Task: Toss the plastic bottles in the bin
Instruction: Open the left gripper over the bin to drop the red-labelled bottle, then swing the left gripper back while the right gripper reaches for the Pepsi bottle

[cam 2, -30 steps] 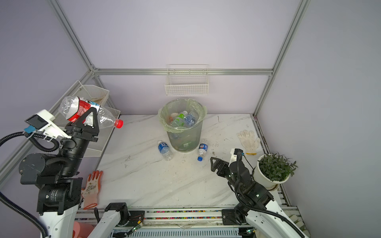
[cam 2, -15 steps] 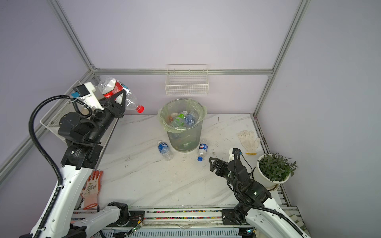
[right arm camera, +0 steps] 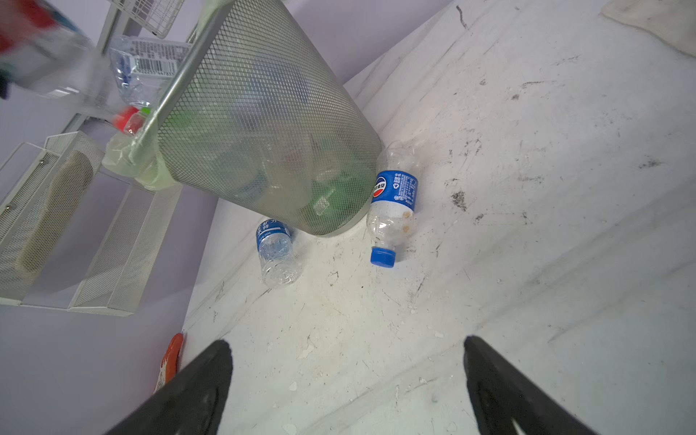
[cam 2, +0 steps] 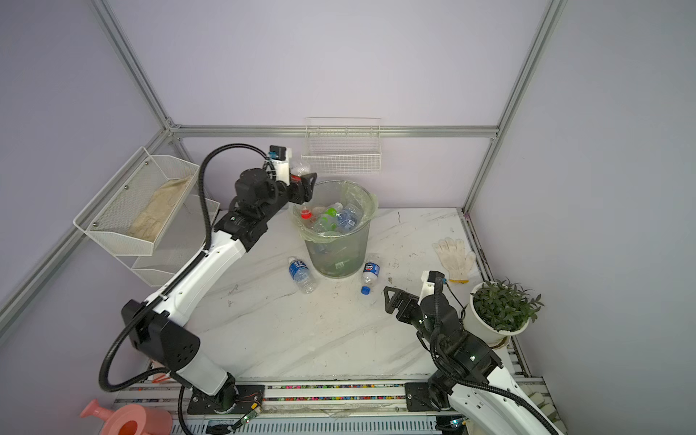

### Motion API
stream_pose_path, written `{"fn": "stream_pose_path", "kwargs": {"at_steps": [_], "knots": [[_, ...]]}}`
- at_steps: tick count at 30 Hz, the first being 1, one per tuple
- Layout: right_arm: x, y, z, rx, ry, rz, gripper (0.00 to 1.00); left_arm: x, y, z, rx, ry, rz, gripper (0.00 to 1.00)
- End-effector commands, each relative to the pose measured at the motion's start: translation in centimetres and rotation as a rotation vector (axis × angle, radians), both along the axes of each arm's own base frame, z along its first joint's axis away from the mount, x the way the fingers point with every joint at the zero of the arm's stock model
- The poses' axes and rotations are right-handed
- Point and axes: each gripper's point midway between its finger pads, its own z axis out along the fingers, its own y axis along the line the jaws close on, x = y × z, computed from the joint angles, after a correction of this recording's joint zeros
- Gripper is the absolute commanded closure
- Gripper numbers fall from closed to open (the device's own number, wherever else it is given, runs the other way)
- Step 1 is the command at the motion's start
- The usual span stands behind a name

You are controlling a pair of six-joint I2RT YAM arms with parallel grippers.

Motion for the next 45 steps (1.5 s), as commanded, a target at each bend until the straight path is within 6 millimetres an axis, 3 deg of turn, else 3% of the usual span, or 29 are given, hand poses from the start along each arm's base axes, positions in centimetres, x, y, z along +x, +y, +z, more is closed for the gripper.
{"fn": "stream_pose_path", "kwargs": {"at_steps": [1, 7, 12, 19, 24, 31, 38, 45], "knots": [[-0.6, -0.4, 0.8, 0.006, -0.004, 0.002, 0.03, -2.7, 0.2, 6.5, 0.163, -0.141, 0.05, 0.0], [-0.3, -0.1, 0.4, 0.012, -0.007, 0.005, 0.03, -9.2, 0.9, 14.6, 0.038, -0.305, 0.015, 0.0], [-0.2, 0.4, -0.1, 0.009, 0.017, 0.019, 0.03, -15.2, 2.6, 19.0, -0.055, -0.401, -0.024, 0.0], [-0.4, 0.1, 0.1, 0.01, 0.02, 0.011, 0.03, -21.3, 6.1, 20.1, -0.183, -0.438, -0.049, 0.0], [0.0, 0.8, -0.5, 0.004, 0.052, 0.025, 0.02, -24.2, 8.3, 18.0, -0.232, -0.415, -0.044, 0.0], [1.6, 2.2, -1.5, -0.036, 0.1, 0.031, 0.03, -27.1, 11.5, 12.4, -0.267, -0.334, 0.002, 0.0], [4.1, 3.4, -2.7, -0.125, 0.133, 0.021, 0.03, -28.1, 13.2, 5.5, -0.271, -0.204, 0.053, 0.0], [6.8, 5.0, -4.2, -0.215, 0.155, 0.037, 0.03, -28.4, 13.0, -1.2, -0.291, -0.042, 0.046, 0.0]]}}
